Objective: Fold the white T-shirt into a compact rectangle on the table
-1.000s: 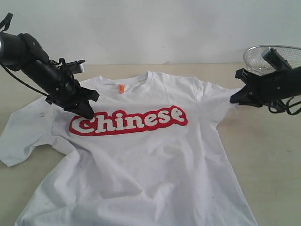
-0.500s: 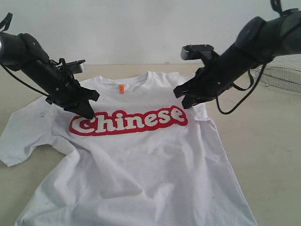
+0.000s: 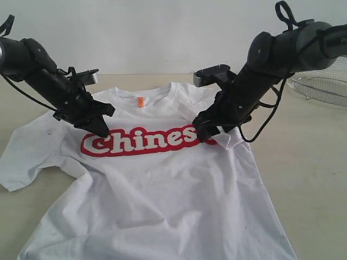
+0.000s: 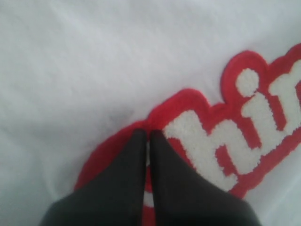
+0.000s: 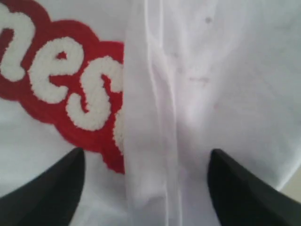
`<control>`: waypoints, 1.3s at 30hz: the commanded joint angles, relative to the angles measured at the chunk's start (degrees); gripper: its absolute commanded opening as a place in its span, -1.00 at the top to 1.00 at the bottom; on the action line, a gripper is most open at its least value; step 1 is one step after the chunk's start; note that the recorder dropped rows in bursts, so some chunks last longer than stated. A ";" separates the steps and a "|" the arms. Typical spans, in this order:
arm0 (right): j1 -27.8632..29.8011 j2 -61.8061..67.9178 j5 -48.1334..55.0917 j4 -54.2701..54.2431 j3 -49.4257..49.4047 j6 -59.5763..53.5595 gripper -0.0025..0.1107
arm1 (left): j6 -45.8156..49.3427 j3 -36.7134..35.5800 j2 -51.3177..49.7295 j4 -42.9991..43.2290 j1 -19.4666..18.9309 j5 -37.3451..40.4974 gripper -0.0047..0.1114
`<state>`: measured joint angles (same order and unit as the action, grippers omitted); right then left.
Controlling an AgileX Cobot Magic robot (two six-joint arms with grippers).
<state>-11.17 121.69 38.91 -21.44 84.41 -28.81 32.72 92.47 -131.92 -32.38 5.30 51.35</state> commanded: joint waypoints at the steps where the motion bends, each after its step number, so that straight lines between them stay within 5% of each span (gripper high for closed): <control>1: 0.03 -2.52 3.64 8.90 2.95 10.65 -0.17 | 0.05 -1.06 -2.07 1.32 0.63 3.71 0.84; 11: 0.25 -2.30 5.84 16.18 5.15 17.59 0.94 | 0.05 -1.06 0.07 1.32 0.63 3.71 0.84; 23: -5.40 -1.60 3.46 12.75 5.15 10.68 0.96 | -4.07 -1.06 15.52 6.38 -1.11 2.25 0.84; 29: -7.08 0.22 0.12 12.75 5.15 10.63 0.96 | -4.67 -7.33 20.91 5.35 -10.12 6.47 0.84; 34: -7.08 1.54 -0.37 13.32 5.15 9.99 0.96 | 0.22 -20.56 26.12 -9.59 -20.66 7.13 0.84; 39: -7.08 1.67 -1.60 13.32 5.15 9.25 0.96 | 3.38 -32.63 30.43 -14.33 -24.96 4.21 0.84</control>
<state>-18.33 123.57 38.09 -8.38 89.44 -18.41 34.69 64.74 -103.67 -44.75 -18.51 57.53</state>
